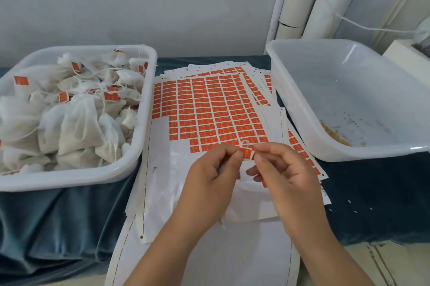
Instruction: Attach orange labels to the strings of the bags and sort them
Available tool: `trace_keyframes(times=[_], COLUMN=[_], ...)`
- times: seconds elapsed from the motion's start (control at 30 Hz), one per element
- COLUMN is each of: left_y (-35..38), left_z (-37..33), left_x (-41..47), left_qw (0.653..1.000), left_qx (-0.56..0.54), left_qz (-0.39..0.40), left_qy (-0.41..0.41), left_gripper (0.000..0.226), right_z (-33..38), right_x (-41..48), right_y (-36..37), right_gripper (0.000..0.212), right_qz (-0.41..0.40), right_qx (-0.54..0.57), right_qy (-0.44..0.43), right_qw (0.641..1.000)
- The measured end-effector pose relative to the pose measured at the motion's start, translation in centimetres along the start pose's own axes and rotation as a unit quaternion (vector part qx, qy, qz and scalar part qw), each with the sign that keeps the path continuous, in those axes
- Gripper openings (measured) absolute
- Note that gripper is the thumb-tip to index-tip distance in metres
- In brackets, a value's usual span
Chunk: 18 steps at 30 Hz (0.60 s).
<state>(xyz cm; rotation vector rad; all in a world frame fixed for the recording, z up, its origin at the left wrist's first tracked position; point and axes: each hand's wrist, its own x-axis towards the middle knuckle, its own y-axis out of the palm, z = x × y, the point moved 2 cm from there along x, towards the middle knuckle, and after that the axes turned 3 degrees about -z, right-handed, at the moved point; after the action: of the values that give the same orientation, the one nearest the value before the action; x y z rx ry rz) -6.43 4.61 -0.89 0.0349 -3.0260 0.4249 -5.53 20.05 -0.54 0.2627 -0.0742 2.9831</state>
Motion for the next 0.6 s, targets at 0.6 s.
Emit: trace_keyframes(times=[0.6], left_y=[-21.3], left_z=[-2.6], left_x=[11.5], left_qw=[0.838], left_qx=[0.468], left_qz=[-0.28], left_qy=[-0.024], left_gripper=[0.03], right_z=[-1.8], right_x=[0.0], right_y=[0.6], right_gripper=[0.015], right_qz=[0.087], right_qx=[-0.149], right_qy=[0.006], right_qw=[0.985])
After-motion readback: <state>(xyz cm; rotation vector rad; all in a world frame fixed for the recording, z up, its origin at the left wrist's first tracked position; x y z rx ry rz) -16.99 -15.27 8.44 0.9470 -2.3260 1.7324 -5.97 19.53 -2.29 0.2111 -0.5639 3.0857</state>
